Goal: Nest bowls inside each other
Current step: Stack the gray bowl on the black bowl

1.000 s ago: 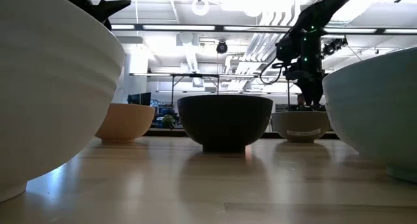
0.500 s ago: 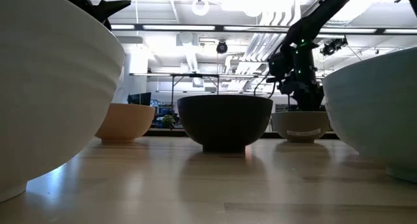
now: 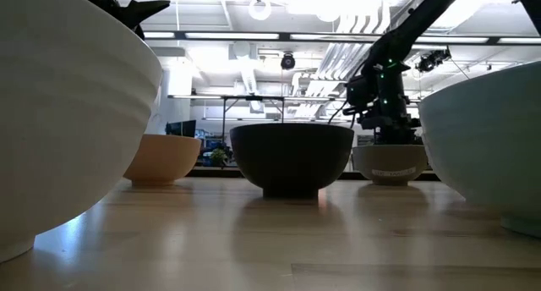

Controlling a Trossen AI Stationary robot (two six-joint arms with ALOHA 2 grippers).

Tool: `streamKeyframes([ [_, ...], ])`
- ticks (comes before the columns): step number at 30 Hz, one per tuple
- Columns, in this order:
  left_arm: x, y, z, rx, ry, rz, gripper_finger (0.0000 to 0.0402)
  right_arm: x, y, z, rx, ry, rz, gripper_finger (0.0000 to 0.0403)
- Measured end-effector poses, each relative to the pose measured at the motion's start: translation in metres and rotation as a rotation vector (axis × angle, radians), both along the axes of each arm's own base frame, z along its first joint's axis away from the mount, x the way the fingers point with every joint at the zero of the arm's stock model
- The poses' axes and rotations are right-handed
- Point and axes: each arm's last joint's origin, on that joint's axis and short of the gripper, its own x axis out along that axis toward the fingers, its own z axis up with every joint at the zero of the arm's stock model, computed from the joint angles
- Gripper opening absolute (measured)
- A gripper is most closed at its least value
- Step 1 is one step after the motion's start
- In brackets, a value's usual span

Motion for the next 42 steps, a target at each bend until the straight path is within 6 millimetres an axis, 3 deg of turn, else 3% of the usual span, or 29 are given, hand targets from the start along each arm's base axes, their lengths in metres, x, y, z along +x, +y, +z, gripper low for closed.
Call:
streamKeyframes([
  [3, 0.000, 0.000, 0.000, 0.003, 0.000, 0.000, 0.0180, 0.000, 0.000, 0.001, 0.009, -0.015, 0.006, 0.0010],
  [11, 0.000, 0.000, 0.000, 0.003, 0.001, 0.003, 0.0180, 0.001, 0.001, 0.001, 0.018, -0.034, 0.006, 0.0004],
  [20, 0.000, 0.000, 0.000, 0.007, 0.001, 0.004, 0.0180, 0.016, 0.015, 0.007, 0.060, -0.025, 0.057, 0.0001],
  [33, 0.000, 0.001, -0.002, 0.017, 0.019, 0.020, 0.0180, 0.062, 0.032, 0.072, -0.040, -0.088, 0.133, 0.0000],
  [42, 0.000, 0.001, -0.006, 0.010, 0.066, 0.019, 0.0180, 0.078, 0.057, 0.111, 0.010, -0.133, 0.097, 0.0000],
])
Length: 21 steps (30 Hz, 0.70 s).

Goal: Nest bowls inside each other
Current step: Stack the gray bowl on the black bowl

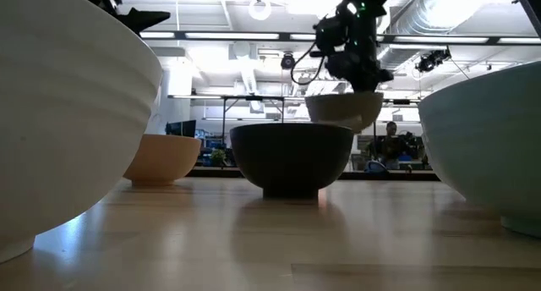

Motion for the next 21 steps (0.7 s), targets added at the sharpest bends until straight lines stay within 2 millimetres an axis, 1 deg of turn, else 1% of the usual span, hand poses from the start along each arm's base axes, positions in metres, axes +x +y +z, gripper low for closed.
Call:
streamKeyframes([
  [5, 0.000, 0.000, 0.000, 0.024, 0.003, 0.000, 0.0180, 0.016, 0.022, 0.012, 0.057, -0.072, 0.012, 0.0000],
  [8, 0.000, 0.000, 0.000, 0.039, 0.004, 0.000, 0.0180, 0.026, 0.037, 0.016, 0.078, -0.100, 0.021, 0.0000],
  [16, 0.000, 0.000, -0.003, 0.042, 0.037, -0.005, 0.0180, 0.045, 0.074, 0.016, 0.119, -0.114, 0.024, 0.0000],
  [21, 0.000, 0.000, -0.006, 0.036, 0.064, -0.006, 0.0180, 0.056, 0.092, 0.017, 0.123, -0.153, 0.019, 0.0000],
])
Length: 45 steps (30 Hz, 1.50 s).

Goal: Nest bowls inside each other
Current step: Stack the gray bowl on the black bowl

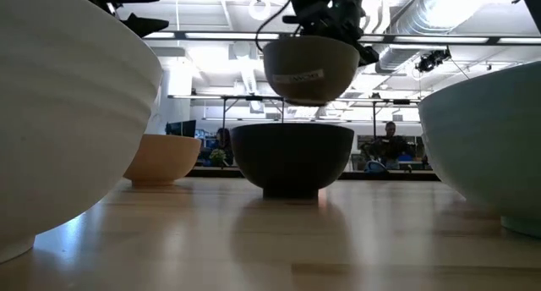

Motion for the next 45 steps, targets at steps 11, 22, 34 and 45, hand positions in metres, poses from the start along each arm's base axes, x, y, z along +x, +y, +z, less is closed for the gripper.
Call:
streamKeyframes([
  [11, 0.000, 0.000, -0.002, 0.007, 0.018, -0.001, 0.0180, 0.014, 0.040, 0.001, 0.039, -0.017, -0.020, 0.0000],
  [22, 0.000, 0.000, -0.002, 0.011, 0.019, -0.002, 0.0180, 0.029, 0.069, -0.013, 0.059, 0.017, -0.032, 0.0000],
  [34, 0.000, 0.000, -0.003, 0.001, 0.034, -0.015, 0.0180, 0.051, 0.080, -0.042, 0.070, 0.053, -0.017, 0.0000],
  [45, 0.000, -0.001, -0.004, -0.003, 0.039, -0.020, 0.0180, 0.054, 0.078, -0.058, 0.017, 0.130, -0.001, 0.0000],
])
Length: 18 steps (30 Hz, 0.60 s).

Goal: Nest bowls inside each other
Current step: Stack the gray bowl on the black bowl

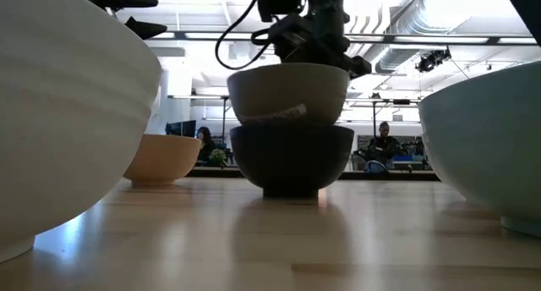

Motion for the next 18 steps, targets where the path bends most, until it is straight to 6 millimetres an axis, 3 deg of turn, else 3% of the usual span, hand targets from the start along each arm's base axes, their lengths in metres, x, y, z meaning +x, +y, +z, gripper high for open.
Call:
streamKeyframes([
  [9, 0.000, 0.000, 0.000, 0.000, 0.000, 0.000, 0.0180, -0.001, -0.001, -0.001, -0.028, 0.007, 0.005, 0.0000],
  [18, 0.000, 0.000, 0.000, 0.000, 0.000, 0.000, 0.0180, -0.002, 0.003, -0.021, -0.007, 0.029, 0.001, 0.0000],
])
